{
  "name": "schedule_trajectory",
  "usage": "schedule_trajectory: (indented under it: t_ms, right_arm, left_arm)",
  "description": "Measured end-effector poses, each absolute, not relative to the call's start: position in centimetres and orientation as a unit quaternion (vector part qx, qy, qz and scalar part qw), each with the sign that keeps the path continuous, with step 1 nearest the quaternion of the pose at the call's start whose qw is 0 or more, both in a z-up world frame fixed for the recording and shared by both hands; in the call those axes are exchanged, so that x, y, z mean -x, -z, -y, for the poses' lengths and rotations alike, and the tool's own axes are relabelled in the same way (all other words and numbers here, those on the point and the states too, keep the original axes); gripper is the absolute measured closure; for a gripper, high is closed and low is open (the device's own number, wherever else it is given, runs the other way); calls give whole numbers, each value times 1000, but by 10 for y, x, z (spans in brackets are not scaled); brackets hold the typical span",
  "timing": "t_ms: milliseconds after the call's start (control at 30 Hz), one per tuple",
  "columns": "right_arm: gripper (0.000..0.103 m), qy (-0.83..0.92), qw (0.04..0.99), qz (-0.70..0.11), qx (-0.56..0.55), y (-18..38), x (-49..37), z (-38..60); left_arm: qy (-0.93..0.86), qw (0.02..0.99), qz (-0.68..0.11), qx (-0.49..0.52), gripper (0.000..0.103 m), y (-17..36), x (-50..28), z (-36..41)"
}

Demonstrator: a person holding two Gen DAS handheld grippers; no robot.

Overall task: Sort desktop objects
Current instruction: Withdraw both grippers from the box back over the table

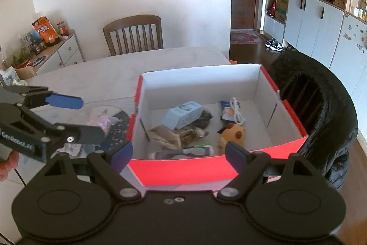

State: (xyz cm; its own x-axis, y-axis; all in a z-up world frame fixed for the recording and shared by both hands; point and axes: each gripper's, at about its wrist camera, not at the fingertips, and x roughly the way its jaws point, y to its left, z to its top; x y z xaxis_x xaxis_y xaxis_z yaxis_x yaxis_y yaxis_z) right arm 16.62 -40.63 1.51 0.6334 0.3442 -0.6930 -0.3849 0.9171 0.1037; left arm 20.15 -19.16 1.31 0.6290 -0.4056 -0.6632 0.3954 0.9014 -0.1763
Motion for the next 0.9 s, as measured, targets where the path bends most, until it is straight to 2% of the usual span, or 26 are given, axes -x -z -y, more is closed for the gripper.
schedule_trajectory:
  t_ms: [900]
  right_arm:
    - [16,-194,903,-384,21,-5,-165,290]
  left_arm:
    - [196,908,-370,20,0,12,-168,74]
